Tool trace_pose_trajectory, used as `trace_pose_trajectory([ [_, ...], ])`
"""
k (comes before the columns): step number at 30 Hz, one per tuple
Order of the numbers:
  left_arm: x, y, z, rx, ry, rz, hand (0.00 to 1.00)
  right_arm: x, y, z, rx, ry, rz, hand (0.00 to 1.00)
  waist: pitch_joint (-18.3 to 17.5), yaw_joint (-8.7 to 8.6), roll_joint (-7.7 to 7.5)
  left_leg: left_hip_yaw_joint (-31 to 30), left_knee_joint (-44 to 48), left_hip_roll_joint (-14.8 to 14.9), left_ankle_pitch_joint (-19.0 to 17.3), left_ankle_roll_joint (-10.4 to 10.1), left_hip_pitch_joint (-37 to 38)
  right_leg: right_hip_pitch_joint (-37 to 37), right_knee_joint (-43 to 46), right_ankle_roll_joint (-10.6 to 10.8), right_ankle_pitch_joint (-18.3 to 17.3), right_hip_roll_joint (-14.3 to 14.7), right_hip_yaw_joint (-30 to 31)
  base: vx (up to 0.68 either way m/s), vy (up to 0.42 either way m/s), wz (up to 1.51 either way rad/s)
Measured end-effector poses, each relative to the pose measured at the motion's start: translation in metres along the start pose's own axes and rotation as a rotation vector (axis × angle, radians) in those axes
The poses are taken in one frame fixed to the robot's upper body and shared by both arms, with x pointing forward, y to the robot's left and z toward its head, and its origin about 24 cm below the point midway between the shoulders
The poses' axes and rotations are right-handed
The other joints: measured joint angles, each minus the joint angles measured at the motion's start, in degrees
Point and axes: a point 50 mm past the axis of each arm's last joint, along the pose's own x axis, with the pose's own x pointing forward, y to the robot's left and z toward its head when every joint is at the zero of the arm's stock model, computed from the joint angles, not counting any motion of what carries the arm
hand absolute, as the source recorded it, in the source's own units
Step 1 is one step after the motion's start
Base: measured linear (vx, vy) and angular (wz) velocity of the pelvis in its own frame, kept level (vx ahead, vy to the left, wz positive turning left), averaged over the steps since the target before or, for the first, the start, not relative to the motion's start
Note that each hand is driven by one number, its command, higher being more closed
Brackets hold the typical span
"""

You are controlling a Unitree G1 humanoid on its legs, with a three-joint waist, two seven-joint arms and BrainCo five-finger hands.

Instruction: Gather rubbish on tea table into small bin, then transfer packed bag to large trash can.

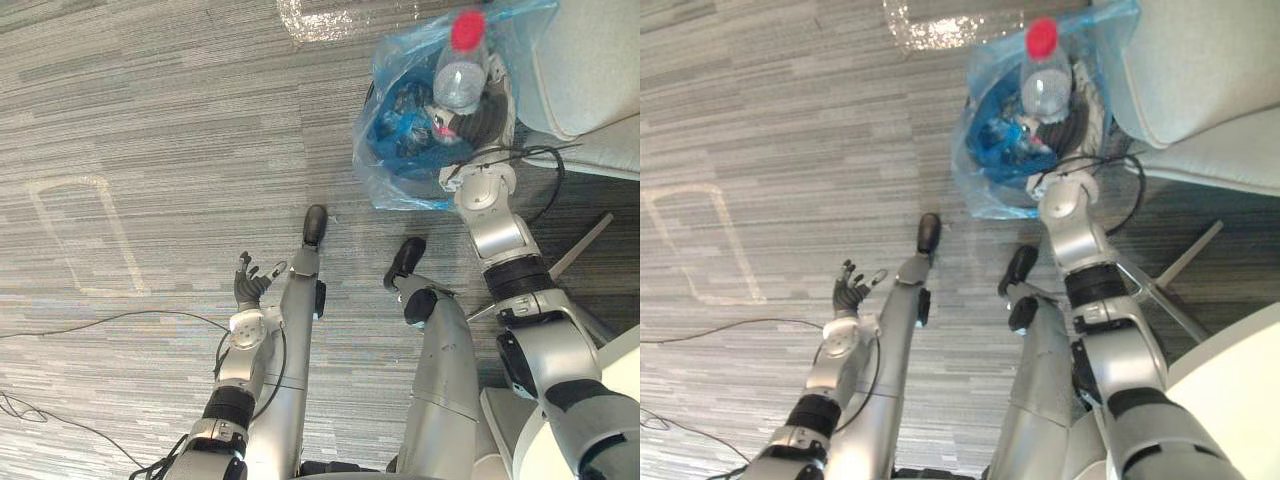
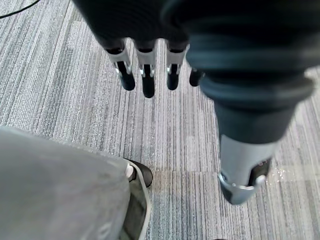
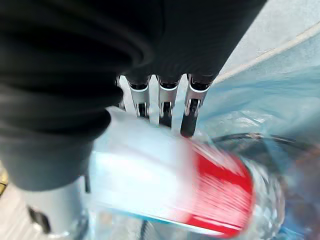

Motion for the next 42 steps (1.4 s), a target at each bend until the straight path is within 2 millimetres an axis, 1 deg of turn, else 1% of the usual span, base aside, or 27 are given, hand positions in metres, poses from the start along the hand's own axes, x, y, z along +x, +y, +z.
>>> trace_pose_trajectory([
  [5, 0.001, 0.0, 0.002, 0.004, -0.004, -0.003, 0.0, -0.002, 0.004, 0.002, -0.007, -0.016, 0.018, 0.0, 0.0, -0.02, 0.0, 0.2, 0.1, 0.2, 0.1, 0.1, -0.4, -0.1, -0.1, -0.2, 0.1, 0.3, 0.0, -0.05, 0.025, -0.01],
  [9, 0.003, 0.0, 0.004, 0.008, -0.009, -0.002, 0.0, -0.016, 0.01, 0.005, -0.028, -0.072, 0.062, 0.0, -0.1, -0.02, -0.01, 0.2, 0.6, 0.9, 0.1, 0.1, -0.7, -0.1, -0.6, -0.8, 0.6, 1.0, -0.2, -0.04, 0.021, -0.09],
  [15, 0.005, 0.006, 0.004, 0.02, -0.01, 0.01, 0.0, -0.035, 0.014, -0.005, -0.123, -0.112, 0.118, 0.0, -0.2, -0.27, -0.17, 1.1, 1.0, 2.2, 0.1, 0.1, -0.7, -0.1, -1.4, -1.4, 1.2, 2.1, -0.1, -0.04, 0.009, -0.13],
  [17, 0.006, 0.009, 0.004, 0.024, -0.009, 0.019, 0.0, -0.043, 0.014, -0.013, -0.205, -0.127, 0.149, 0.0, -0.4, -0.33, -0.24, 1.3, 0.9, 3.1, 0.1, 0.1, -0.7, 0.0, -2.2, -1.6, 1.9, 2.9, -0.1, -0.08, 0.009, -0.21],
  [20, 0.007, 0.011, 0.005, 0.033, -0.011, 0.023, 0.0, -0.051, 0.013, -0.022, -0.276, -0.134, 0.166, 0.0, -0.5, -0.46, -0.28, 1.4, 0.9, 3.7, 0.1, 0.1, -0.8, 0.0, -2.6, -1.8, 2.3, 3.5, 0.0, -0.08, 0.012, -0.14],
  [25, 0.008, 0.013, 0.005, 0.037, -0.015, 0.026, 0.0, -0.053, 0.012, -0.028, -0.361, -0.152, 0.185, 0.0, -0.5, -0.5, -0.29, 1.5, 0.5, 4.3, 0.2, 0.0, -0.8, -0.1, -3.2, -2.2, 2.9, 4.0, -0.2, -0.05, 0.012, -0.04],
  [33, 0.012, 0.011, 0.007, 0.043, -0.014, 0.023, 0.0, -0.057, 0.025, -0.051, -0.499, -0.094, 0.273, 0.0, -0.5, -0.48, -0.29, 1.5, 0.0, 4.4, 0.3, -0.1, -1.1, -0.3, -3.7, -2.2, 2.9, 4.2, -0.3, -0.02, 0.006, 0.0],
  [37, 0.013, 0.011, 0.008, 0.044, -0.017, 0.023, 0.0, -0.058, 0.031, -0.054, -0.539, -0.1, 0.307, 0.0, -0.5, -0.52, -0.3, 1.4, 0.0, 4.5, 0.3, -0.1, -1.4, -0.5, -3.7, -2.2, 2.9, 4.3, -0.4, 0.0, 0.0, 0.0],
  [42, 0.014, 0.01, 0.01, 0.041, -0.024, 0.021, 0.0, -0.055, 0.036, -0.051, -0.583, -0.125, 0.342, 0.0, -0.5, -0.54, -0.31, 1.3, 0.0, 4.5, 0.5, -0.2, -1.9, -1.0, -3.6, -2.2, 2.9, 4.3, -0.5, 0.0, 0.0, 0.0],
])
